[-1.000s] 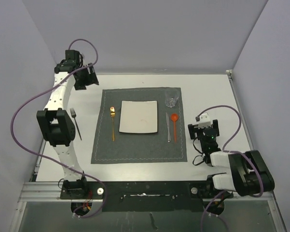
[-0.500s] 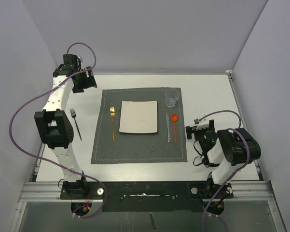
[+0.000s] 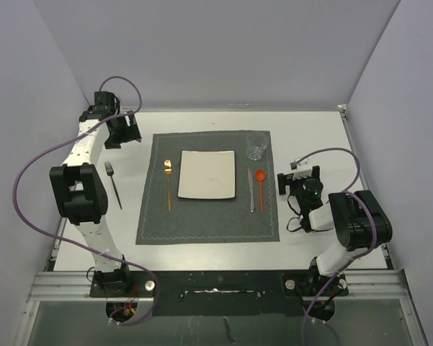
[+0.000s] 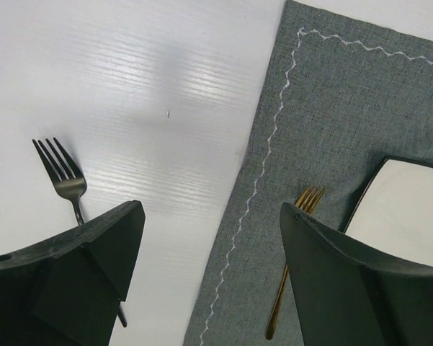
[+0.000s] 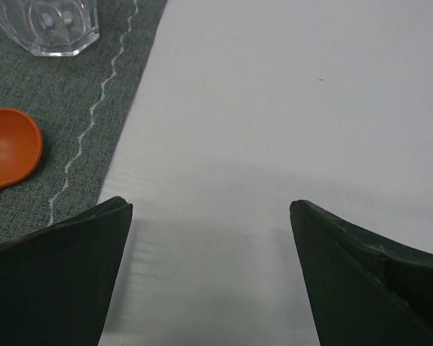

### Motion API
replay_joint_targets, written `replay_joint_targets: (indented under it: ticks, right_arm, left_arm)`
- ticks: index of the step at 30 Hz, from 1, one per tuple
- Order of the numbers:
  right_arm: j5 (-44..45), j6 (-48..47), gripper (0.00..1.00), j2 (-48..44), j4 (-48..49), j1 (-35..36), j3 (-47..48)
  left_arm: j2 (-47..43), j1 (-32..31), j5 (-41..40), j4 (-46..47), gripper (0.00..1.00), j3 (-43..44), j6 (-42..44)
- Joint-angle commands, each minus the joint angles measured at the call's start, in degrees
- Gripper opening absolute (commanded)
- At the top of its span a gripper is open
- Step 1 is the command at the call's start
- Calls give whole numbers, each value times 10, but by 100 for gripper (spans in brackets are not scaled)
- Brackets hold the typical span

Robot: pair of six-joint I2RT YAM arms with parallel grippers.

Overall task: Set the dinner table for one person
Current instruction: Pick up the fork at the center of the board.

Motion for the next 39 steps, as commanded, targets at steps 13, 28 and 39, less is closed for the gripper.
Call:
replay_joint_targets:
  ticks: [13,28,39]
  right_arm:
    - [-30,37,98,-10,-111,-39,62]
    - [-35,37,98,-11,-113,-42,63]
    - [-35,37,98,-10,-113,-42,63]
  left_arm:
    - [-69,12,-3,35,76,-2,13]
    - [-19,40,3,24,77,-12,-12]
    - [69,90,-29,-9,76,22,-43]
